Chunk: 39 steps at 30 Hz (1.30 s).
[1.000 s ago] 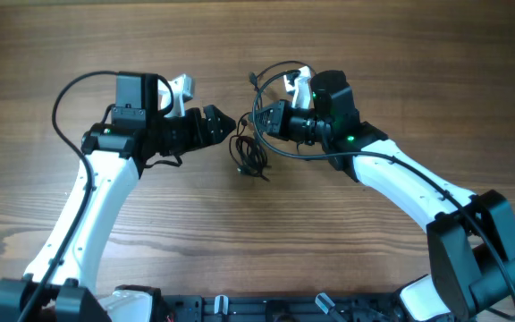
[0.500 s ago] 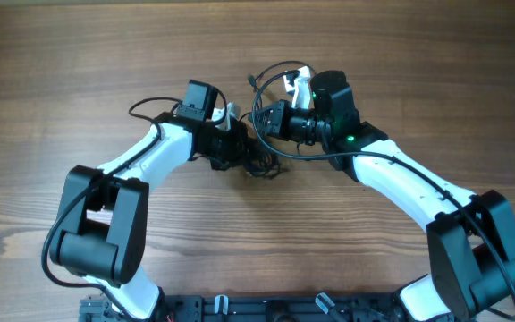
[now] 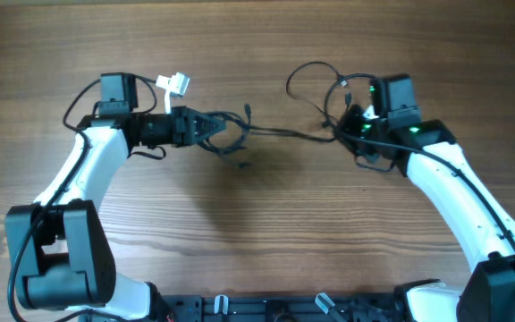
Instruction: Untangle cables
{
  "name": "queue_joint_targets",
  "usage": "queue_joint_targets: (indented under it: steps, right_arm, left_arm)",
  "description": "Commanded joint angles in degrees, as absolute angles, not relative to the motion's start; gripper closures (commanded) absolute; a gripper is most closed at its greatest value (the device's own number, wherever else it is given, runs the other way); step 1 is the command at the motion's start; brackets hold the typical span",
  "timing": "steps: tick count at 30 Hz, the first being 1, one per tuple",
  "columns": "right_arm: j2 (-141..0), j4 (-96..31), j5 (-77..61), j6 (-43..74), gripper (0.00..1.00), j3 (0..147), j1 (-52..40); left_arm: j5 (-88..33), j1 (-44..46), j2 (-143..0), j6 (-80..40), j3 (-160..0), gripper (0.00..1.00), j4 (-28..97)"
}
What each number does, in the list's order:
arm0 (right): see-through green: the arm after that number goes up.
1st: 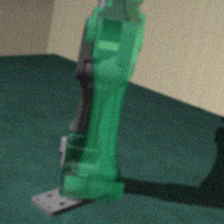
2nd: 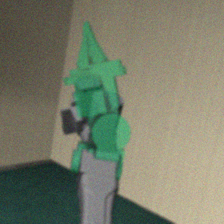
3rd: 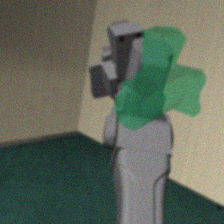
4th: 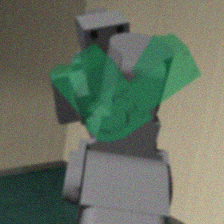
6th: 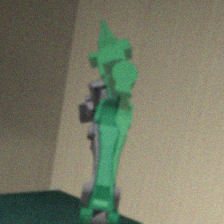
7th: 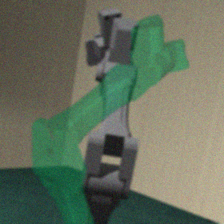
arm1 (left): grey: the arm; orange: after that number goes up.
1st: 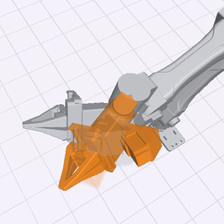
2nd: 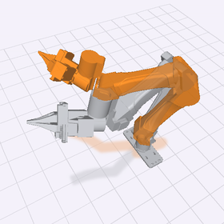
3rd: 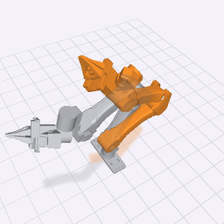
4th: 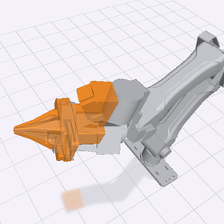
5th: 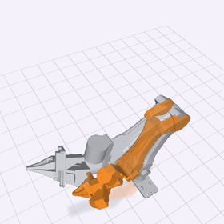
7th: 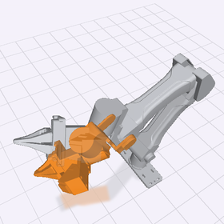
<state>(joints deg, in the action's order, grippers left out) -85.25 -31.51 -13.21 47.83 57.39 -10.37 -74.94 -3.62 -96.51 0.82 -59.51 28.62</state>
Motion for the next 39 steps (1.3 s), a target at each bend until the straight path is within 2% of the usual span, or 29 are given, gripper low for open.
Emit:
queue_joint_targets:
  steps: [1,2,4,7,11,14,19,21,24,27,28,29,30,31,32,33,36,39]
  right_arm:
    - [-85.27,-24.86,-24.4,26.28,0.18,56.66,-7.7]
    - [-85.27,-21.82,-32.86,21.19,0.08,56.66,-7.68]
    - [-85.27,-16.8,-42.52,16.93,0.0,56.66,-7.97]
    - [-85.3,-9.5,-48.9,10.61,0.0,56.66,-12.12]
    - [-87.0,-8.6,-44.69,8.95,0.0,56.66,-19.05]
    - [-91.02,-6.66,-41.76,8.56,0.0,56.66,-23.94]
    - [-95.92,-5.76,-41.76,6.76,0.01,56.66,-25.28]
    - [-97.01,-4.49,-41.82,4.43,0.07,56.66,-25.28]
    - [-99.88,-4.16,-42.89,2.57,0.26,56.66,-25.28]
    - [-102.61,-3.84,-53.6,0.36,0.29,56.66,-25.28]
    - [-102.91,-3.84,-55.16,-0.01,0.38,56.66,-25.28]
    - [-103.02,-3.68,-55.16,0.08,0.74,56.66,-25.28]
    - [-103.0,-3.68,-55.16,1.17,0.95,56.66,-25.15]
    - [-102.96,-3.6,-55.16,4.01,0.96,56.69,-24.93]
    - [-102.94,-3.25,-55.16,10.0,0.96,56.77,-24.21]
    - [-102.76,-3.29,-56.53,14.74,0.96,57.19,-22.9]
    - [-100.25,-1.23,-63.88,21.58,0.95,57.6,-18.7]
    - [-96.99,-0.45,-62.26,21.8,0.96,57.6,-17.76]
  left_arm:
    - [-73.69,-5.41,-95.35,11.75,-60.23,0.96,28.29]
    - [-71.94,-4.47,-95.35,11.86,-60.23,0.96,27.97]
    - [-71.85,-3.44,-95.35,11.88,-60.23,0.96,27.11]
    - [-72.34,-1.04,-95.35,11.77,-60.23,0.96,26.35]
    - [-80.99,-0.8,-95.35,11.0,-60.23,0.92,25.45]
    - [-83.09,-0.91,-95.35,8.12,-60.23,0.9,25.45]
    - [-83.13,-0.91,-95.35,5.26,-60.23,0.89,25.41]
    - [-84.42,-0.91,-95.35,5.28,-60.23,0.89,25.36]
    - [-87.92,-1.06,-95.35,5.26,-60.25,0.89,24.36]
    - [-88.07,-1.91,-95.35,5.26,-60.25,0.89,24.36]
    - [-88.05,-2.2,-95.35,5.26,-60.23,0.86,24.38]
    - [-88.05,-2.52,-95.35,5.26,-60.25,0.78,24.38]
    - [-88.05,-2.81,-95.35,5.26,-60.23,0.72,24.4]
    - [-88.03,-2.92,-95.35,5.26,-60.23,0.67,24.4]
    - [-87.72,-2.9,-95.35,5.28,-60.23,0.44,24.4]
    - [-87.09,-2.9,-95.35,5.3,-60.23,0.0,24.4]
    - [-79.2,-2.9,-95.35,2.11,-60.23,0.0,24.43]
    - [-62.96,-2.9,-95.35,-12.8,-60.23,0.0,24.36]
